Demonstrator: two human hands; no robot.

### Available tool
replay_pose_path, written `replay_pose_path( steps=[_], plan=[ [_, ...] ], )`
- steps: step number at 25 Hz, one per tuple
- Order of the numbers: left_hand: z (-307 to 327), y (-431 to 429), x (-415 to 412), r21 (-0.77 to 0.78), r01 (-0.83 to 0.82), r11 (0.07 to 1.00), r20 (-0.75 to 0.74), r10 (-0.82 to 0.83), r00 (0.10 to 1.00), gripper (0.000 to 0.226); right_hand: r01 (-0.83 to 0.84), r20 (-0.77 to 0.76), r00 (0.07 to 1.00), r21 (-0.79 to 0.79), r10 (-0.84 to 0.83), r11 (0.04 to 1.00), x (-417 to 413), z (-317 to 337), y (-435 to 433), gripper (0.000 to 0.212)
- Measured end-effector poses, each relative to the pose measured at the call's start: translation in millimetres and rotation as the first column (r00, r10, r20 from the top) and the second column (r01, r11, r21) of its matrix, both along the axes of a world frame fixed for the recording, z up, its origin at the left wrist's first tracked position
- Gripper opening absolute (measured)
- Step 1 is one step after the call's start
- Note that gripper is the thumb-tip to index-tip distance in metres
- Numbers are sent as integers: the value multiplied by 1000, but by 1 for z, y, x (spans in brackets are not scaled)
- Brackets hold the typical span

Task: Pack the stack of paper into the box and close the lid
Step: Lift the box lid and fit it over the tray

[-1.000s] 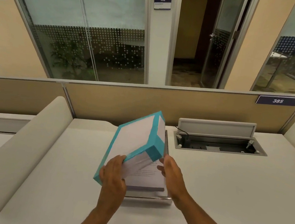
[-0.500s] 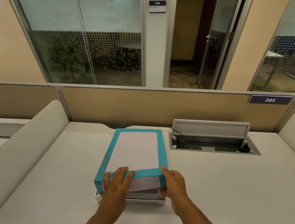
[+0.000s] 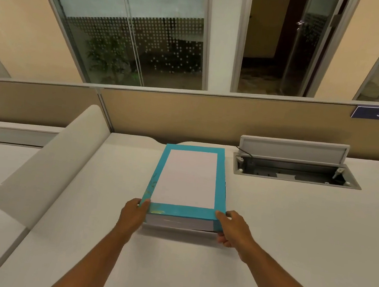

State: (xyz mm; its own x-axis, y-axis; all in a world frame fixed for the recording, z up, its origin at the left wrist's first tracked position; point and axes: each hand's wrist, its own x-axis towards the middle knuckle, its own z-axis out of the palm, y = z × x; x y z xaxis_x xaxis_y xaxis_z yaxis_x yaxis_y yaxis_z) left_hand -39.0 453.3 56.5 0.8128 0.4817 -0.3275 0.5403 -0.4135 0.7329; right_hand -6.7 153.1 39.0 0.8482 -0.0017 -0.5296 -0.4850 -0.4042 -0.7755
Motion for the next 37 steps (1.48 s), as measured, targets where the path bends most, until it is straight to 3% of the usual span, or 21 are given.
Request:
replay_pose_path(
  steps=[4, 13, 15, 18, 20, 23, 30, 33, 37],
  plan=[
    [-10, 5, -2, -136, -64, 989, 33, 69, 997, 31, -80, 33, 996, -101, 84, 992, 1, -2, -3, 59],
    [-24, 16, 0, -238, -83, 968, -21, 80, 997, 28, -147, 5, 989, -181, 150, 973, -8, -21, -5, 64],
    [-21, 12, 6, -158, -54, 986, -33, 49, 998, 43, -150, 73, 981, -301, 180, 942, -8, -24, -1, 68],
    [-13, 3, 32, 131, 51, 990, 15, -54, 998, 76, -50, 266, 941, -504, 210, 862, -4, -22, 9, 72],
    [-6, -6, 61, 287, 189, 939, 39, -209, 977, 79, -20, 362, 890, -575, 277, 818, 3, -18, 22, 78],
    [1, -16, 109, 441, 401, 803, -103, -399, 911, 84, -65, 364, 837, -675, 409, 735, 18, -15, 45, 92],
    [-13, -10, 201, 509, 669, 541, -353, -578, 736, 91, -169, 263, 779, -786, 569, 595, 63, -37, 72, 106],
    [-30, -6, 212, 535, 679, 503, -344, -604, 719, 95, -157, 283, 762, -792, 583, 591, 76, -47, 74, 108],
    [-47, -5, 208, 573, 631, 522, -263, -613, 745, 104, -135, 299, 745, -808, 597, 573, 75, -61, 75, 100]
  ],
)
